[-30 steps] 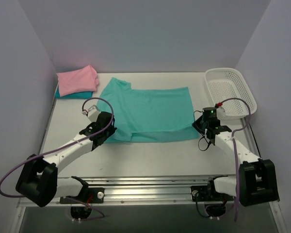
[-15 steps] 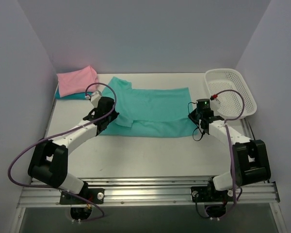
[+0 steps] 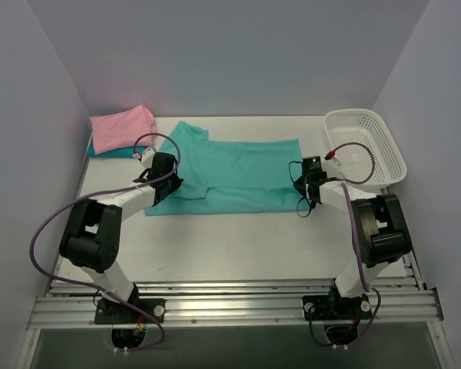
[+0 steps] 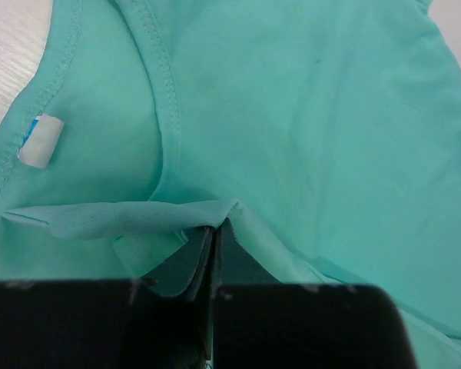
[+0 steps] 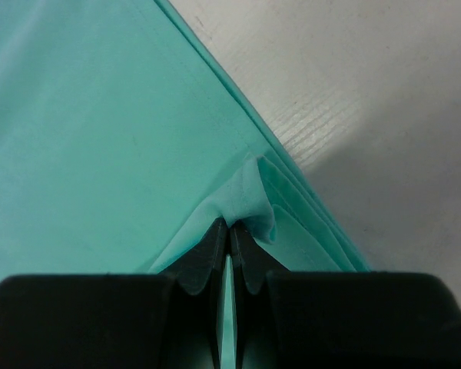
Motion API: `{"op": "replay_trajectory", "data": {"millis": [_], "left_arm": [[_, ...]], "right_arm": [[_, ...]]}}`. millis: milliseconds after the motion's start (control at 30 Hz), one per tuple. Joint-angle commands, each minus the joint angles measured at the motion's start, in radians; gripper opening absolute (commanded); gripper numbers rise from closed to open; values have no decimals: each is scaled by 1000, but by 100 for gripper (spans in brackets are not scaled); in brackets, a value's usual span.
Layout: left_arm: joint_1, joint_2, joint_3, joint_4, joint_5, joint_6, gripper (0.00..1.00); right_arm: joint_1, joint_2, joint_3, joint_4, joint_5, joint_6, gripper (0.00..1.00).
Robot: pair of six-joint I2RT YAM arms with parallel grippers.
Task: Fold and stack the t-shirts
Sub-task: Fold the tshirt
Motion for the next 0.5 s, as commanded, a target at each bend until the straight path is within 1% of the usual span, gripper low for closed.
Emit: {"op": "replay_trajectory", "data": {"millis": [0, 467], "left_arm": [[25, 41, 48, 83, 40, 15, 2], [67, 194, 108, 120, 80, 26, 2]], "right_arm": [[10, 26, 40, 6, 66, 15, 0], [10, 109, 92, -9, 133, 19, 0]]}}
